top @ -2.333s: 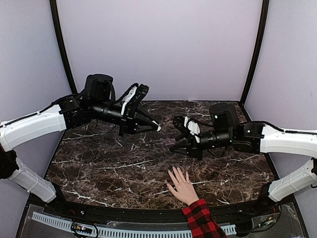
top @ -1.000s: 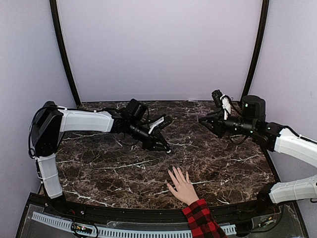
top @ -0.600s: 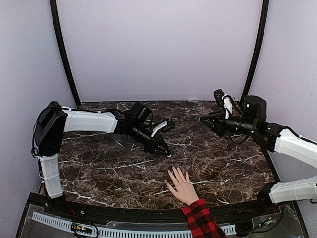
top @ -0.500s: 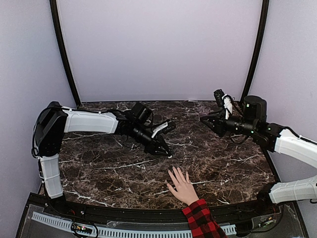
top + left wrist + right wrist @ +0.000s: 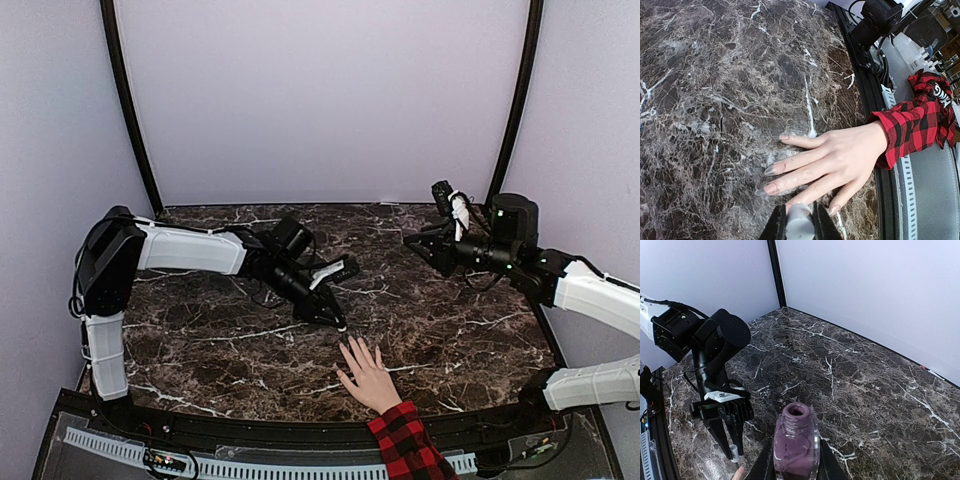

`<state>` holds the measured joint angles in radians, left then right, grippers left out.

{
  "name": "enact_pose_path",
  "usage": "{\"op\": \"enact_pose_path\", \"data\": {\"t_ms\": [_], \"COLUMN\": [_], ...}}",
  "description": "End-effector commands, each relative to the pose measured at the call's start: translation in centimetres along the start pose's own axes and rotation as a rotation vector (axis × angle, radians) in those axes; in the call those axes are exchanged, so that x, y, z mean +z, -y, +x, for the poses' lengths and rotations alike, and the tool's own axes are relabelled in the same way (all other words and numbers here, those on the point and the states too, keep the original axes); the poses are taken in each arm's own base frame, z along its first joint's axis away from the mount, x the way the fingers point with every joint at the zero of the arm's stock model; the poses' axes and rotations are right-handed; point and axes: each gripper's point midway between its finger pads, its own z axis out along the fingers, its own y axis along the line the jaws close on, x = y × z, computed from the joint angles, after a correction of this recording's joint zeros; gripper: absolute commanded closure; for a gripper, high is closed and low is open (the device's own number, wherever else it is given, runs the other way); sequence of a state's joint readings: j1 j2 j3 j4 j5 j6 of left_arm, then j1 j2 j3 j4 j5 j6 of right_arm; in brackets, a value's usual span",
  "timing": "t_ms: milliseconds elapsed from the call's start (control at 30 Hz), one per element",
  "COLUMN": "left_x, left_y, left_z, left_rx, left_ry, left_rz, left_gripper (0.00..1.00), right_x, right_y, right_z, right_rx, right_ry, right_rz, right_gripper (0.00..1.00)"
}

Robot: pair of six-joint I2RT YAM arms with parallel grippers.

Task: Paint the nails
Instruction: Paint the nail with the hand.

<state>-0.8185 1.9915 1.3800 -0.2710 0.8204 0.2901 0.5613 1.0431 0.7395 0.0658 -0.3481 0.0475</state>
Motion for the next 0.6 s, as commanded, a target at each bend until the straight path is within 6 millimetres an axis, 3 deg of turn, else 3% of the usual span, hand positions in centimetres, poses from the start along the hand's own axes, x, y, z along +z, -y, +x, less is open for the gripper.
{"op": "enact_pose_path", "data": {"t_ms": [0,567], "left_x": [0.01,0.55], "left_y": [0.55,0.05], "left_z": [-0.57,-0.1], "left_rx": [0.026,0.011], "left_ry": [-0.006,-0.026], "left_rz": [0.015,0.02], "left_gripper": [1.0,1.0], "right_x": [-0.6,-0.69], "right_y": [-0.28,-0.27], "right_z": [-1.63,-1.58], "right_rx": [-0.015,-0.015], "right_ry": [0.069,0.067], "right_rz": [-0.013,-0.01], "right_gripper": [1.0,1.0]}}
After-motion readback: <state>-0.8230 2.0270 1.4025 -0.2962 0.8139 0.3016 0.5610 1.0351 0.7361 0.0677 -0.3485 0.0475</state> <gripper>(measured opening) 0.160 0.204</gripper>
